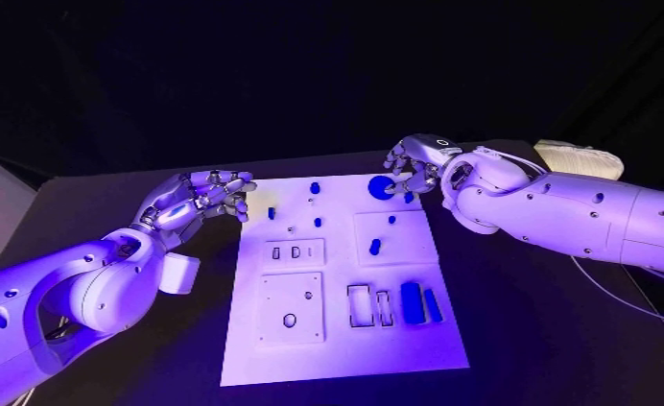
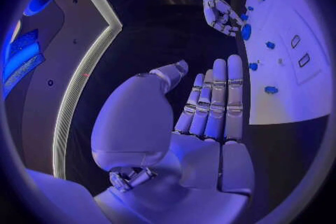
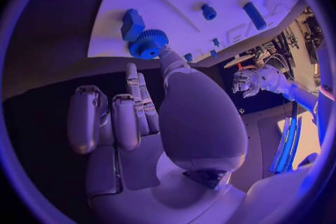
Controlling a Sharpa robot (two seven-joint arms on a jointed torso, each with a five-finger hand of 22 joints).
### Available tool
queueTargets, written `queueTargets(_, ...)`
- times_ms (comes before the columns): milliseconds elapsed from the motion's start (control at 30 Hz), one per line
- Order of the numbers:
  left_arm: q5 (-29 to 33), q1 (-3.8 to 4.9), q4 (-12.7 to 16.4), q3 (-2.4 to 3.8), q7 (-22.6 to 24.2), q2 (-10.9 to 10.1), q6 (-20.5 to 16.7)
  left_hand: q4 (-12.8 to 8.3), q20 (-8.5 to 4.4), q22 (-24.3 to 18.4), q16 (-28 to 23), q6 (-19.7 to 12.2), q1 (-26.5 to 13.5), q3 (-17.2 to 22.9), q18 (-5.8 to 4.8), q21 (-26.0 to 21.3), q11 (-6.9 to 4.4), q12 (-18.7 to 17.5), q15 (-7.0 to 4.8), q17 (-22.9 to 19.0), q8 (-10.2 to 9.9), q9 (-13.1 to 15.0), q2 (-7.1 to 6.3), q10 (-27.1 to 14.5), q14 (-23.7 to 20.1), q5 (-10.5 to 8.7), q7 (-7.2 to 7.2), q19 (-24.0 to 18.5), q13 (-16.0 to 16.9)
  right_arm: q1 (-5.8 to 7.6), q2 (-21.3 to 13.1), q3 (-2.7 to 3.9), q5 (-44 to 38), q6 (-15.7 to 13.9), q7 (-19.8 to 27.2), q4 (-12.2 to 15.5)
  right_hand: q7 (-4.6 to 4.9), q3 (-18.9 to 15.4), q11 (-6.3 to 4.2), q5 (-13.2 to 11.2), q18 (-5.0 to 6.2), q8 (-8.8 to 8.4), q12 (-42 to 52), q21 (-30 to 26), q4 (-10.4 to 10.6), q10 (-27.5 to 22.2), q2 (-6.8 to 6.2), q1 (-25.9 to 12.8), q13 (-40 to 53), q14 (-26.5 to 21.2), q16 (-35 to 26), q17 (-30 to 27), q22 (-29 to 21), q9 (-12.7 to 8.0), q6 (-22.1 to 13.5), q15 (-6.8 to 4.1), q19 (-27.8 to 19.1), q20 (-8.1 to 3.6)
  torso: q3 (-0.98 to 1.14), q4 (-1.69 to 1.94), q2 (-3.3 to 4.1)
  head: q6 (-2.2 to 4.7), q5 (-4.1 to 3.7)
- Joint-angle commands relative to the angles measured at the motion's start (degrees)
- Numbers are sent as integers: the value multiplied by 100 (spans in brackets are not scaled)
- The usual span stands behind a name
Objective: Assemble the parts on the task board
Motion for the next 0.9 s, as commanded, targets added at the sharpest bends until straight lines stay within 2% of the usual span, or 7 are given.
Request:
queueTargets(33, -13, 4, 7, 3, 27, 11, 112, -7, -1, 6, 30, -31, -13, 19, 33, 19, 5, -5, -11, 10, -29, 10, 41, -21, -34, 15, 7, -37, 0, -7, 29, 0, -445, 180, -285, 3, -26, -57, -27, 45, -11, -13, 50, 42, 28, 63, 3, 74, 29, 214, 33, 23, 24, 11, 10, -32, 98, -23, 5, -2, 0, -6, -6)
queueTargets(267, -13, 4, 6, 3, 25, 15, 107, -7, -1, 6, 30, -31, -13, 19, 33, 19, 5, -5, -11, 10, -29, 10, 41, -21, -34, 15, 7, -37, 0, -32, 113, -5, -261, 286, -282, -32, -129, -230, -155, 119, -48, -27, 624, 195, 319, 513, -7, 271, 517, 245, 111, 199, 236, 46, 14, -141, 149, -120, 9, 3, 4, -22, 7)
queueTargets(367, -13, 4, 5, 3, 23, 15, 102, -13, -2, 15, 38, -30, -9, 27, 33, 35, 4, -4, -12, 9, -28, 11, 46, -20, -35, 15, 7, -46, 0, -36, 132, -6, -66, 299, -266, -57, -144, -415, -366, 168, -77, -10, 2421, 240, 400, 144, 14, 336, 2090, 258, 144, 282, 322, 116, 8, -262, 160, -176, 3, 6, 2, -24, 1)
queueTargets(400, -13, 4, 4, 3, 23, 15, 100, -13, -2, 15, 38, -30, -9, 27, 33, 35, 4, -4, -12, 9, -28, 11, 46, -20, -35, 15, 7, -46, 0, -37, 135, -6, -22, 300, -261, -61, -196, -411, -296, 163, -67, -8, 2632, 245, 393, 20, 46, 344, 2286, 258, 144, 285, 331, 122, 2, -235, 163, -211, 2, 6, 2, -24, 1)
queueTargets(433, -13, 4, 3, 3, 22, 15, 98, -13, -2, 15, 38, -30, -9, 27, 33, 35, 4, -4, -12, 9, -28, 11, 46, -20, -35, 15, 7, -46, 0, -38, 142, -6, 53, 304, -250, -67, -234, -437, -288, 202, -82, 9, 4508, 343, 398, 95, 86, 318, 4116, 289, 195, 425, 468, 151, -15, -197, 203, -250, 1, 4, 3, -25, 7)
queueTargets(533, -13, 4, 2, 3, 20, 14, 93, -13, -2, 15, 38, -30, -9, 27, 33, 35, 4, -4, -12, 9, -28, 11, 46, -20, -35, 15, 7, -46, 0, -39, 160, -7, 178, 315, -228, -81, -219, -419, -276, 232, -122, 37, 5896, 456, 398, 539, 133, 290, 5608, 320, 258, 597, 622, 175, -7, -236, 244, -212, 7, -1, 7, -31, 15)
queueTargets(900, -14, 4, 7, 3, 19, 5, 88, -3, -1, 27, 45, -35, -22, 32, 32, 52, 9, -6, -9, 9, -31, 12, 58, -24, -39, 15, 13, -57, -1, -41, 235, -7, 488, 387, -101, -196, -200, -338, -258, 484, -165, 62, 6587, 616, 402, 928, 230, 237, 6411, 361, 340, 828, 831, 190, 21, -218, 299, -193, 2, 3, 8, -51, 12)
